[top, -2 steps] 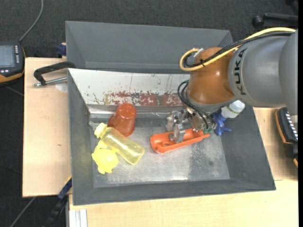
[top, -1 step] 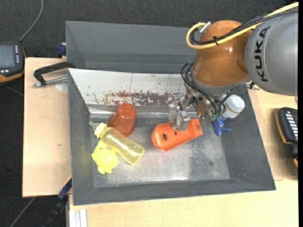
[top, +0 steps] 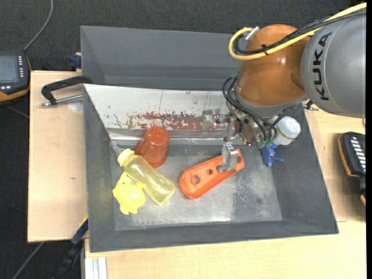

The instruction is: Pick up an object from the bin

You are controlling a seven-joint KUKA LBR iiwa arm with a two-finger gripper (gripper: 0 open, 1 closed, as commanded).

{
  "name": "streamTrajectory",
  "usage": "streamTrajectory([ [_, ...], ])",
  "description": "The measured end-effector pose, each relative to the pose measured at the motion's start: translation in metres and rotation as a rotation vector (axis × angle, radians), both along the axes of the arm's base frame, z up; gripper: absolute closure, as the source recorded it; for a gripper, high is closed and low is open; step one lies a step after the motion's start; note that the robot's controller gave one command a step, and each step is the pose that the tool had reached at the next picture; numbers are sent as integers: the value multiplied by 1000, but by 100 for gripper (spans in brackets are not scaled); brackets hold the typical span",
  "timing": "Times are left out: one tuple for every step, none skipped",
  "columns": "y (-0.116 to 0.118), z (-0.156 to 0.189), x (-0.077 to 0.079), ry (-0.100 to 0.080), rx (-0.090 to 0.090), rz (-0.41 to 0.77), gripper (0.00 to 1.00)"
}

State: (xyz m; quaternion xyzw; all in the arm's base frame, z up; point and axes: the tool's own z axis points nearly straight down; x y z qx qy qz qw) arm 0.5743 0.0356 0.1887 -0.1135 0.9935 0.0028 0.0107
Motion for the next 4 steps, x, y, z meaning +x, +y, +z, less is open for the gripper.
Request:
streamTrajectory([
  [0,0,0,0,0,0,0],
  [11,-52,-27,-6,0,32,0],
  [16,-118,-47,-2,0,105,100],
  [16,-118,-47,-2,0,105,100],
])
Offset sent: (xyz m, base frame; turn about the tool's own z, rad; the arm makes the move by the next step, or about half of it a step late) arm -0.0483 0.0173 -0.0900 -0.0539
